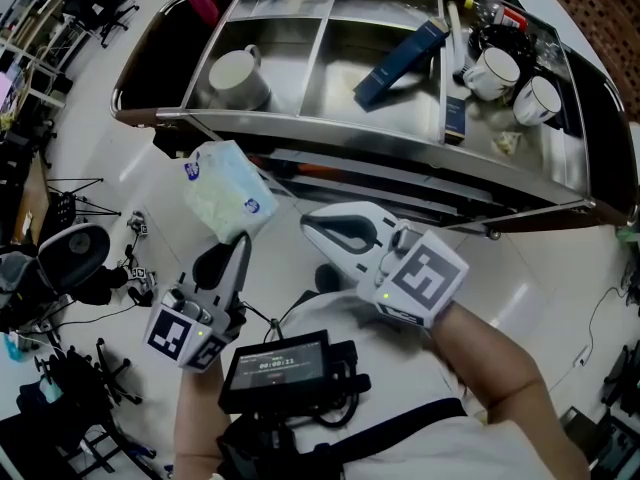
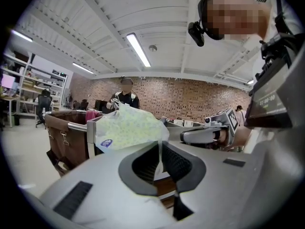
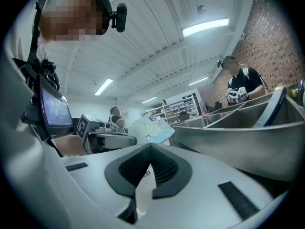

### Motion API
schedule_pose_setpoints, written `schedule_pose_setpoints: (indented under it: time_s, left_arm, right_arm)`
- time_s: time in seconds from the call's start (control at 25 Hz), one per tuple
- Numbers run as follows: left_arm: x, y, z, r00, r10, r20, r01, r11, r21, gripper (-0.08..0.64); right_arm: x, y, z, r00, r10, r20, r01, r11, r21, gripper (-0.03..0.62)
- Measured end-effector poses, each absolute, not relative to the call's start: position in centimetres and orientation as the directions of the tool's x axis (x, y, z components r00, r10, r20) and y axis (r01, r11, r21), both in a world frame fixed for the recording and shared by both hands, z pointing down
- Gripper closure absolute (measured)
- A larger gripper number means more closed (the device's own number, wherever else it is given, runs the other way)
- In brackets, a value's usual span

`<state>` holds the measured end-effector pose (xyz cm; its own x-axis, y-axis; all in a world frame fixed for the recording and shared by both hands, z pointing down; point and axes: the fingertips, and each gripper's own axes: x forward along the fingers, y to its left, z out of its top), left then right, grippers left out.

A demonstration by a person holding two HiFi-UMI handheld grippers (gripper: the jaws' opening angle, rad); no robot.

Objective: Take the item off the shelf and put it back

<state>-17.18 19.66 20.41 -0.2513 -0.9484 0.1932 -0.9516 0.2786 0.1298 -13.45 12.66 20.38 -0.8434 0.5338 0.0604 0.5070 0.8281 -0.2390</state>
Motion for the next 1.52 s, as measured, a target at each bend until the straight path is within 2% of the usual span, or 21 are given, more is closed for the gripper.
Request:
schedule_pose_setpoints:
  time_s: [0.56,0.96,1.16,1.52]
  left_arm:
    - [-16.4,19.6,27.4,-0.183,-0.930,0.318,-0.959,0.240,0.150,0.538]
    - [-17.0,16.2,34.1,-0.120,-0.909,0.398,-0.961,0.207,0.184,0.538]
    - [-17.8,13.4,37.7,-0.082,-0.897,0.435,-0.974,0.164,0.155,0.538]
    - [-17.3,6.5,41.9,-0.005,-0.885,0.465,-0.986,0.083,0.147,0.538]
  right_arm:
    - [-13.3,12.3,23.8,-0.854,0.505,0.127,0.453,0.840,-0.299,0.584]
    - [-10.9,9.0,29.2,-0.890,0.420,0.178,0.353,0.882,-0.313,0.584]
    - [-8.6,7.1,31.3,-0.914,0.339,0.224,0.240,0.895,-0.375,0.584]
    - [-4.8,3.9,33.6,-0.943,0.209,0.259,0.103,0.923,-0.371,0.584]
